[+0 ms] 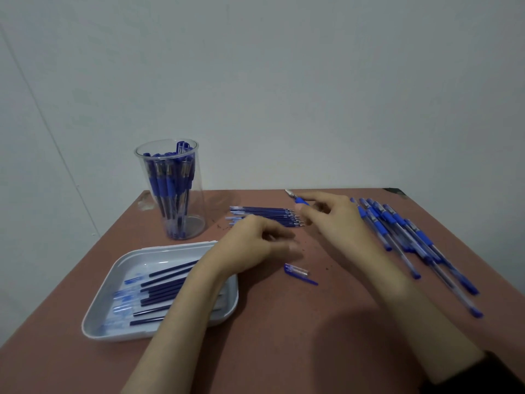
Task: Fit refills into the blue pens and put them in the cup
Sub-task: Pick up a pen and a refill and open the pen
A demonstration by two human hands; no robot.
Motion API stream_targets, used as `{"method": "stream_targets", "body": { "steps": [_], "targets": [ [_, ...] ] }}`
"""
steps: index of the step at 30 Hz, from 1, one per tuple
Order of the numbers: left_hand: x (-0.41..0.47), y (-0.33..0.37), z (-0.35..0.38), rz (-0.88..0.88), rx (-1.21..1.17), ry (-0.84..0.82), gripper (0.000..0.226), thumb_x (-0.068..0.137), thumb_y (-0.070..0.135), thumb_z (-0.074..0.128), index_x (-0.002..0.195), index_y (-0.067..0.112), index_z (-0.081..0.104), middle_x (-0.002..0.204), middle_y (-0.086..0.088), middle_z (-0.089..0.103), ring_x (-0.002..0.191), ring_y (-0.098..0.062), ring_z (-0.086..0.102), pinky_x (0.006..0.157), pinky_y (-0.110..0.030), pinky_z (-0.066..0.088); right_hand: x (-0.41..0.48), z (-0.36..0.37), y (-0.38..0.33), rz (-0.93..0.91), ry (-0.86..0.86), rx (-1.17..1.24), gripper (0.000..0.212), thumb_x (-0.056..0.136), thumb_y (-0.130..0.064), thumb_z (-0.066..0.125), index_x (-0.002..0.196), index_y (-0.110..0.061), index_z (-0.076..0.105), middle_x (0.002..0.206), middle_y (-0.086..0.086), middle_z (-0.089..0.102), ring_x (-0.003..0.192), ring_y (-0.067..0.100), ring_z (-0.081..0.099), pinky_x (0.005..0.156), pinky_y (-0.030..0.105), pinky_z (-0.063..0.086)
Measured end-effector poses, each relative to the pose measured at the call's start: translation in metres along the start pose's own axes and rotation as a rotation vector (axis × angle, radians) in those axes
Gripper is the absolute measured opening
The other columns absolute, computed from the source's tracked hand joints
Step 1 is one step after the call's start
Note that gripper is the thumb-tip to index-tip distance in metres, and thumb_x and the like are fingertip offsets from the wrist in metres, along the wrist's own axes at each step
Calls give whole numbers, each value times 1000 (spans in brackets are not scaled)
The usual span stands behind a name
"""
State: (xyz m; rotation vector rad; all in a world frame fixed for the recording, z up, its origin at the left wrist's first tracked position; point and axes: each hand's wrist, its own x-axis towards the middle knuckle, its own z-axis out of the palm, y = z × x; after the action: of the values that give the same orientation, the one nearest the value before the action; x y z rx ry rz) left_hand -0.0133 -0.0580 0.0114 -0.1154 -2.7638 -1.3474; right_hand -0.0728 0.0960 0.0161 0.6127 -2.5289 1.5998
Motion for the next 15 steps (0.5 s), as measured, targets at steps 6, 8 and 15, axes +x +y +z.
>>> {"method": "stream_targets", "body": {
  "steps": [6,8,15],
  "targets": [
    [2,7,-7,3,-643,218,20,95,25,51,102,19,69,99,-1,73,89,-11,66,78,-24,53,-3,4,-11,223,-275,586,22,95,-22,52,88,-8,68,60,9,55,45,14,35,47,29,20],
    [0,10,-7,55,-797,164,22,94,21,50,107,15,67,98,-4,73,93,-13,68,79,-25,55,-5,6,-13,283,-410,691,27,95,-24,48,90,-7,69,57,7,52,39,10,32,43,24,18],
    [4,13,2,60,-989,268,18,84,20,59,96,12,69,76,1,70,79,-10,66,76,-24,51,-7,10,-14,221,-408,751,24,96,-23,49,89,-6,64,55,4,49,36,6,28,38,19,16]
  ]
}}
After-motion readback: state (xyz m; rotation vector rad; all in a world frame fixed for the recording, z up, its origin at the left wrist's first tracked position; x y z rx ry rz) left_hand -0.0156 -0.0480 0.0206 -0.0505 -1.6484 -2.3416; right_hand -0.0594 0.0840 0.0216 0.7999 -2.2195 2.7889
